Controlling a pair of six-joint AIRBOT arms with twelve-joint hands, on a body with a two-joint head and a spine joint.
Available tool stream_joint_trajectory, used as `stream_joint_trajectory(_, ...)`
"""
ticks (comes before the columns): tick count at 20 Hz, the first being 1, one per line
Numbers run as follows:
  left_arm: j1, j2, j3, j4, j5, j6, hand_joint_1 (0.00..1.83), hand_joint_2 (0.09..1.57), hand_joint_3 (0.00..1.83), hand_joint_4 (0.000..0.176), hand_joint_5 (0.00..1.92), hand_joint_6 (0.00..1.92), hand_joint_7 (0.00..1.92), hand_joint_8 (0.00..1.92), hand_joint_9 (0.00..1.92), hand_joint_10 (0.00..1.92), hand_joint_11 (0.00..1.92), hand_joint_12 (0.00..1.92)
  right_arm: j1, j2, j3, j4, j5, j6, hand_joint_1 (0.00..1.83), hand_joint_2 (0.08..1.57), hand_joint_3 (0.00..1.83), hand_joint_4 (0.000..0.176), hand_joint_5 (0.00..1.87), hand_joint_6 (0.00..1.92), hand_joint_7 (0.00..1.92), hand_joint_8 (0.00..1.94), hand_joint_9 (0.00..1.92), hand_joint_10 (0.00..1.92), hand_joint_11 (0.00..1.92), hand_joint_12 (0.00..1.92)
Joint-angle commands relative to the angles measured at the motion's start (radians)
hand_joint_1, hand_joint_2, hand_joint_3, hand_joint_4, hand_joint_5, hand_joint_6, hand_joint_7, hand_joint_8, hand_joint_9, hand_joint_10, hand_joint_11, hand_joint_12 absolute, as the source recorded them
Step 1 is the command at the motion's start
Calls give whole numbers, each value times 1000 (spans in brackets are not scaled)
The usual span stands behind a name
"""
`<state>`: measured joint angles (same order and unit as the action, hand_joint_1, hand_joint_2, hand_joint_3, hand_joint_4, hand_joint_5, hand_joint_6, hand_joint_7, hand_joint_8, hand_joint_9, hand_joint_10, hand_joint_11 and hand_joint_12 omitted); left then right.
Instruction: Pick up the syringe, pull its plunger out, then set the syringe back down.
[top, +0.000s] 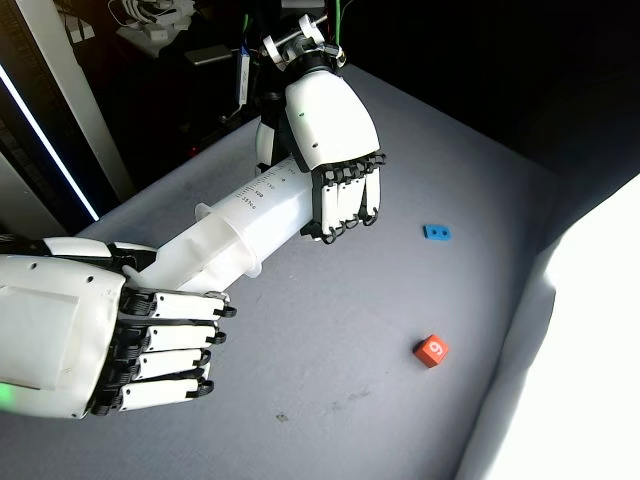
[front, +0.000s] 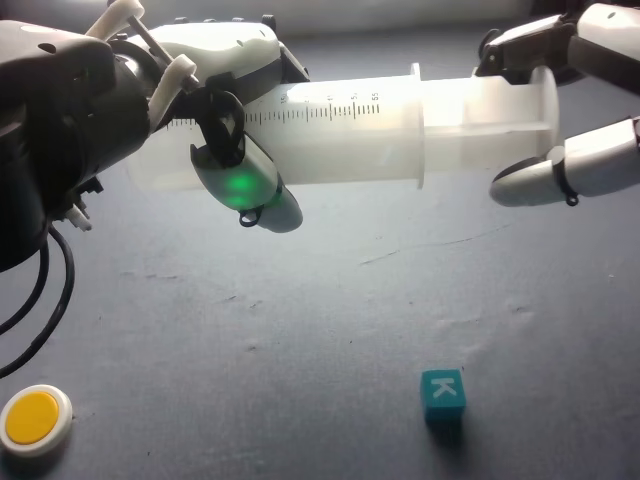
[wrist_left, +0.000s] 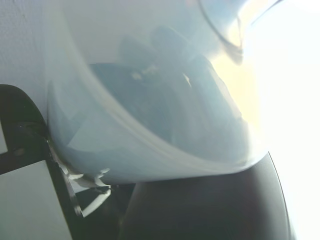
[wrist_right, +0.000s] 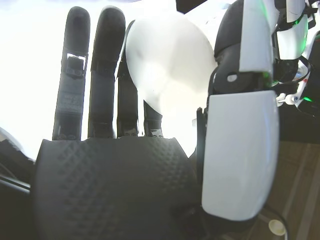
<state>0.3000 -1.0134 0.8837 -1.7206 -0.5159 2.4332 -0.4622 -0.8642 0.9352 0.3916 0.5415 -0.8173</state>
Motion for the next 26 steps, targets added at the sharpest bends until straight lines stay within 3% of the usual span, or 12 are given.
stream_joint_trajectory(1,-11,14,6,60,-43,11,1194,1176,0,7,816,1261,905,1097,799,830,530,1287,0,24,7,-6,96,-19,1367,1137,0,0,914,996,983,1102,789,1250,516,993)
stream_joint_trajectory(3,-11,14,6,60,-43,11,1191,1169,0,14,830,1246,921,1069,842,737,548,1264,-2,40,1,-6,104,-19,1365,1142,1,0,883,1039,980,1119,782,1254,500,1004)
stream_joint_trajectory(4,-11,14,5,60,-43,11,1322,1165,0,0,816,1231,911,1082,807,1199,537,1295,-4,44,-2,-6,106,-19,1361,1156,2,0,853,1093,957,1149,752,1293,474,1010)
stream_joint_trajectory(6,-11,14,5,60,-44,11,1347,1183,2,0,763,1284,871,1131,770,1374,495,1331,-6,58,-8,-6,106,-19,1362,1153,0,0,869,1074,966,1136,754,1283,474,1008)
stream_joint_trajectory(7,-11,15,5,60,-46,11,1216,1185,0,0,785,1276,892,1132,757,1032,500,1322,-8,64,-11,-6,106,-19,1362,1153,0,0,875,1070,964,1138,753,1282,473,1007)
stream_joint_trajectory(8,-11,15,6,60,-48,11,1191,1176,0,15,823,1238,894,1124,799,864,517,1307,-8,72,-12,-6,106,-19,1360,1155,0,0,877,1062,953,1163,747,1286,471,1002)
stream_joint_trajectory(12,-11,15,7,60,-51,11,1192,1165,2,20,843,1197,914,1110,827,789,531,1326,-14,105,-24,-5,106,-19,1359,1158,0,0,874,1084,953,1150,737,1296,463,999)
stream_joint_trajectory(17,-11,15,6,60,-52,14,1184,1178,1,25,831,1225,878,1155,818,780,538,1314,-12,128,-34,-5,105,-19,1359,1158,1,0,880,1060,944,1187,734,1295,454,999)
stream_joint_trajectory(20,-11,15,6,59,-55,14,1182,1185,0,13,821,1184,864,1236,742,973,499,1445,-12,147,-38,-5,102,-20,1358,1164,0,0,864,1074,940,1199,723,1312,435,1027)
stream_joint_trajectory(21,-13,15,6,58,-56,14,1181,1197,0,0,798,1182,848,1300,697,1073,487,1547,-12,155,-39,-5,102,-20,1358,1162,0,0,874,1053,930,1225,733,1296,450,1028)
stream_joint_trajectory(24,-15,15,6,58,-57,14,1187,1193,1,0,775,1211,883,1247,703,1066,507,1548,-12,163,-42,-5,102,-20,1361,1154,1,0,887,1036,953,1183,743,1282,444,1012)
stream_joint_trajectory(26,-15,15,6,58,-57,14,1204,1195,1,0,774,1148,886,1319,654,1264,468,1687,-12,164,-42,-5,102,-20,1359,1156,0,0,888,1057,946,1172,740,1284,465,982)
